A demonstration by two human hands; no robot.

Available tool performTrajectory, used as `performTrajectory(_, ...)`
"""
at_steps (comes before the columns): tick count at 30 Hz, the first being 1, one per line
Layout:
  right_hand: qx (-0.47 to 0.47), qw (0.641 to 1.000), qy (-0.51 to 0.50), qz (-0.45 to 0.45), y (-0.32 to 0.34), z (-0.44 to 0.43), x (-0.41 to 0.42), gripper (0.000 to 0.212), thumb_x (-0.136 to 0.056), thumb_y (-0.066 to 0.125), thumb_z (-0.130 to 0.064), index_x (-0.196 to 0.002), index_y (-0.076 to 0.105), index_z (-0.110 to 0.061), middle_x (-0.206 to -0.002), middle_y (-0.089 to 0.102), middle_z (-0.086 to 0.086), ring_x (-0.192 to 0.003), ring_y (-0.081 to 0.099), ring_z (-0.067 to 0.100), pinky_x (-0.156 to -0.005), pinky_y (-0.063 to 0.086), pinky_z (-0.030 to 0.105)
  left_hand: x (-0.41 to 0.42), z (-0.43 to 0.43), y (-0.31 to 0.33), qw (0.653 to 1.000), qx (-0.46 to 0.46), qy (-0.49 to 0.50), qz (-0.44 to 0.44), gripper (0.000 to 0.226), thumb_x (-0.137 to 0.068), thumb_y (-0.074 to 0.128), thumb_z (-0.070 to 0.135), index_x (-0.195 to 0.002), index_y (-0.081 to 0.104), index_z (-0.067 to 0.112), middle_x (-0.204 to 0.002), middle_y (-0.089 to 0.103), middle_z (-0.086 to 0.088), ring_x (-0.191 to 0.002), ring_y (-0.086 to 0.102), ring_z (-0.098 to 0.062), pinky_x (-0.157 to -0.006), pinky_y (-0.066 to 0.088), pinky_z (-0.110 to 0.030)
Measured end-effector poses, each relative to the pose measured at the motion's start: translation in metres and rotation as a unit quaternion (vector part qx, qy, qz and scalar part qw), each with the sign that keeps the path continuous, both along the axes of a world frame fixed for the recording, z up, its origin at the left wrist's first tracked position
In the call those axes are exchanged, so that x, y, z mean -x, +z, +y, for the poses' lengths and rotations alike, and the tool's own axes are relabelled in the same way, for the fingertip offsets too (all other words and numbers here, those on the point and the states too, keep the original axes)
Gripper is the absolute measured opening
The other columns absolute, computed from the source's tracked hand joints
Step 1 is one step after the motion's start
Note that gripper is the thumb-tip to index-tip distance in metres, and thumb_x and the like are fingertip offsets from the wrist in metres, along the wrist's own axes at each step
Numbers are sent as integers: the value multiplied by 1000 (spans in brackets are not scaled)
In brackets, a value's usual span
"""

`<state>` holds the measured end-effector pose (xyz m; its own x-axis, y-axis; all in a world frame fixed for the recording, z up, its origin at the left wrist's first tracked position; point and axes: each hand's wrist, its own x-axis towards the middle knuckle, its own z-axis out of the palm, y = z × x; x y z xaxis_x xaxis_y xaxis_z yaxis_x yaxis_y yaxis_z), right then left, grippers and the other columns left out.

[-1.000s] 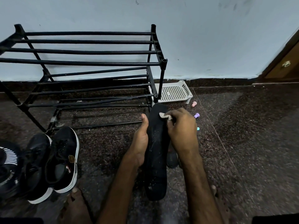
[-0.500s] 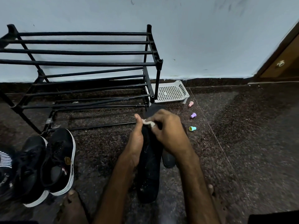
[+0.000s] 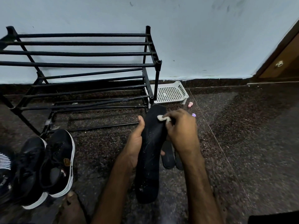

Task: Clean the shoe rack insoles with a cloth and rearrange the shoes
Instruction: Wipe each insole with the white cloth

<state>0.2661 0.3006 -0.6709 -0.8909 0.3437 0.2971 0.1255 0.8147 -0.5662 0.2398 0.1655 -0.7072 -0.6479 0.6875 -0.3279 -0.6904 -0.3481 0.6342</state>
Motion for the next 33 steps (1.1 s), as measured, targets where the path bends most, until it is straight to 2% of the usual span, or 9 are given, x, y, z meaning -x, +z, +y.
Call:
performTrajectory(2, -1, 998, -42, 47, 4, -2, 4, 21, -88, 65, -7, -106, 74, -14, -102, 64, 1, -88, 60, 13, -87, 52, 30, -4, 4, 4, 1000, 6, -4, 1, 76, -94, 26, 66, -121, 61, 5, -87, 73, -13, -64, 70, -24, -46, 58, -37)
performTrajectory(5, -4, 998, 37, 58, 9, -13, 10, 23, -87, 66, -4, -108, 74, -12, -101, 64, -1, -89, 56, 8, -87, 44, 18, -5, 6, 4, 1000, -8, 2, -21, 77, -93, 27, 67, -125, 58, 5, -86, 72, -14, -68, 71, -25, -52, 57, -33)
performTrajectory(8, 27, 987, 157, -26, 4, -9, 6, 20, -85, 69, -6, -99, 77, -17, -95, 66, -3, -86, 61, 10, -84, 50, 26, 2, 0, -3, 1000, 8, 12, -13, 78, -91, 24, 71, -115, 65, 9, -83, 71, -14, -65, 70, -26, -50, 58, -38)
performTrajectory(11, 19, 993, 107, -36, -4, 1, 2, 20, -83, 68, -6, -94, 78, -20, -93, 68, -2, -84, 63, 14, -82, 53, 33, 4, -3, -6, 1000, 24, 18, -4, 78, -92, 24, 69, -102, 74, 11, -87, 73, -15, -64, 70, -27, -46, 56, -41)
performTrajectory(14, 1, 1000, 13, 24, 0, 6, 5, 22, -84, 66, -4, -99, 76, -15, -97, 66, 0, -86, 62, 15, -85, 52, 31, 0, 0, -3, 999, 26, 20, -6, 75, -95, 24, 66, -112, 66, 7, -90, 73, -16, -66, 71, -29, -44, 56, -42)
performTrajectory(19, 26, 982, 163, -92, -2, 11, 1, 22, -81, 68, -4, -86, 79, -23, -92, 71, -6, -86, 65, 11, -82, 54, 35, 6, -3, -4, 997, 48, 56, 6, 74, -93, 29, 66, -122, 62, 6, -94, 74, -17, -69, 72, -29, -50, 59, -48)
performTrajectory(25, 6, 998, 50, 44, -6, 4, 6, 20, -84, 66, -3, -97, 76, -14, -94, 65, 0, -85, 61, 15, -81, 52, 31, 7, -3, -3, 996, 47, 79, -15, 71, -94, 34, 65, -124, 64, 9, -117, 69, -20, -97, 71, -34, -75, 58, -58)
performTrajectory(29, 32, 992, 118, -37, -12, 2, -1, 21, -79, 68, -3, -90, 77, -18, -93, 68, -2, -86, 64, 15, -82, 53, 38, 7, -2, -8, 992, 43, 107, -44, 76, -90, 39, 68, -125, 64, 6, -120, 67, -22, -97, 70, -32, -75, 58, -42)
performTrajectory(33, 29, 998, -6, 51, -6, 2, 2, 20, -83, 67, -4, -98, 76, -14, -97, 66, -1, -87, 63, 15, -85, 54, 36, 4, 0, -6, 996, 22, 72, -47, 76, -91, 34, 69, -124, 64, 7, -119, 68, -20, -94, 71, -31, -72, 60, -50)
